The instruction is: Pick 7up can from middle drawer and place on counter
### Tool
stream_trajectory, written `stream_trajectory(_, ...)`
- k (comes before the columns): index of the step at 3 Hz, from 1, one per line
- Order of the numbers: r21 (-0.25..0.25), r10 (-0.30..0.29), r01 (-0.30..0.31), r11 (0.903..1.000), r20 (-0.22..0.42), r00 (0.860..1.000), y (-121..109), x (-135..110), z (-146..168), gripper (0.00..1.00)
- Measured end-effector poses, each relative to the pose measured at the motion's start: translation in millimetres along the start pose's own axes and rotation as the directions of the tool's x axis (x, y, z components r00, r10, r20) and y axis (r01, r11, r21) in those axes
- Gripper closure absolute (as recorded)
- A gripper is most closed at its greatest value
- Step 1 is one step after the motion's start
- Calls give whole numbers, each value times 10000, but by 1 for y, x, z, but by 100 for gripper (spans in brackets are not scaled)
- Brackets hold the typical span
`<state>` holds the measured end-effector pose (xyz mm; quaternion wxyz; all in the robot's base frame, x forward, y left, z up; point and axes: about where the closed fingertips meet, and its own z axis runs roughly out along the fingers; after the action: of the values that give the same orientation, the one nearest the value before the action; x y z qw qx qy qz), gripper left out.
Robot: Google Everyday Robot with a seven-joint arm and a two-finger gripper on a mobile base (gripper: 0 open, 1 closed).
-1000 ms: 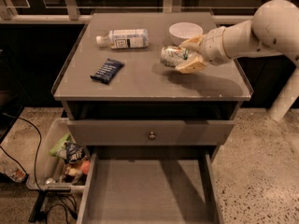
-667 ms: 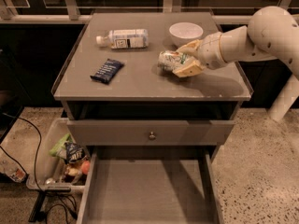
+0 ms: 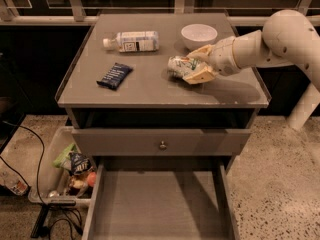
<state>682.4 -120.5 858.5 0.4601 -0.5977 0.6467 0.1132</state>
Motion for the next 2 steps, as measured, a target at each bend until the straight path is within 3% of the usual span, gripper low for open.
stream_trajectory(2, -1, 0, 0, 10000, 0, 10000, 0, 0, 0, 39)
